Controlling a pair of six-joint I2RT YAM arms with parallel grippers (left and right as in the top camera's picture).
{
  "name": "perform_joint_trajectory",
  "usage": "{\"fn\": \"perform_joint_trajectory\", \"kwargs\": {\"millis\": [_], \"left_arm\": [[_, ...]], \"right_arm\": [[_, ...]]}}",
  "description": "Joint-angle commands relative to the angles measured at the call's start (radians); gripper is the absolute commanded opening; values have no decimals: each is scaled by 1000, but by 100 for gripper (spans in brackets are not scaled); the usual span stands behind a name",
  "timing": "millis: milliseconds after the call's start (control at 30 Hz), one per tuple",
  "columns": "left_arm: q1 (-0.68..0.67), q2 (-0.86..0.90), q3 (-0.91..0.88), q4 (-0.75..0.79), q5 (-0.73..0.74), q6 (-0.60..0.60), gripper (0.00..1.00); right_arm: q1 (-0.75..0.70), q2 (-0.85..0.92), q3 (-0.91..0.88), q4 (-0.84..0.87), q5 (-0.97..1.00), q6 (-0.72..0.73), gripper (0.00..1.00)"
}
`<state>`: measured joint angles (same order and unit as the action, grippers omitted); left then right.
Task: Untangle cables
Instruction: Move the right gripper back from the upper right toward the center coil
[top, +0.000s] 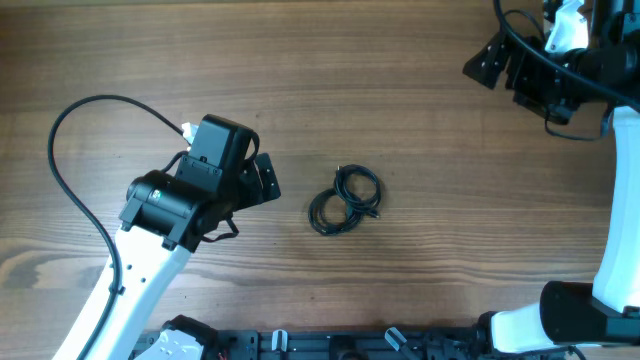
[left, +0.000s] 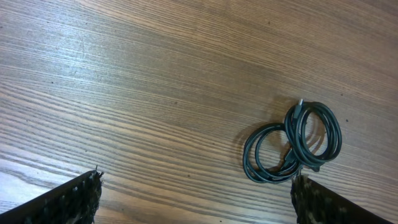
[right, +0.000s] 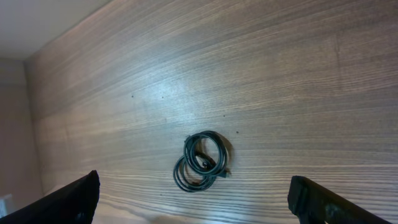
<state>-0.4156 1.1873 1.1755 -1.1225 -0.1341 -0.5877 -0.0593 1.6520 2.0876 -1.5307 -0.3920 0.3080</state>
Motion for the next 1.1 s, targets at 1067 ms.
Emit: {"fn": "perform_joint_trajectory", "kwargs": {"millis": [1067], "left_arm": [[5,0,3,0,-13,8,100]], "right_arm": [[232,27,-231,105,-35,109,100]]}}
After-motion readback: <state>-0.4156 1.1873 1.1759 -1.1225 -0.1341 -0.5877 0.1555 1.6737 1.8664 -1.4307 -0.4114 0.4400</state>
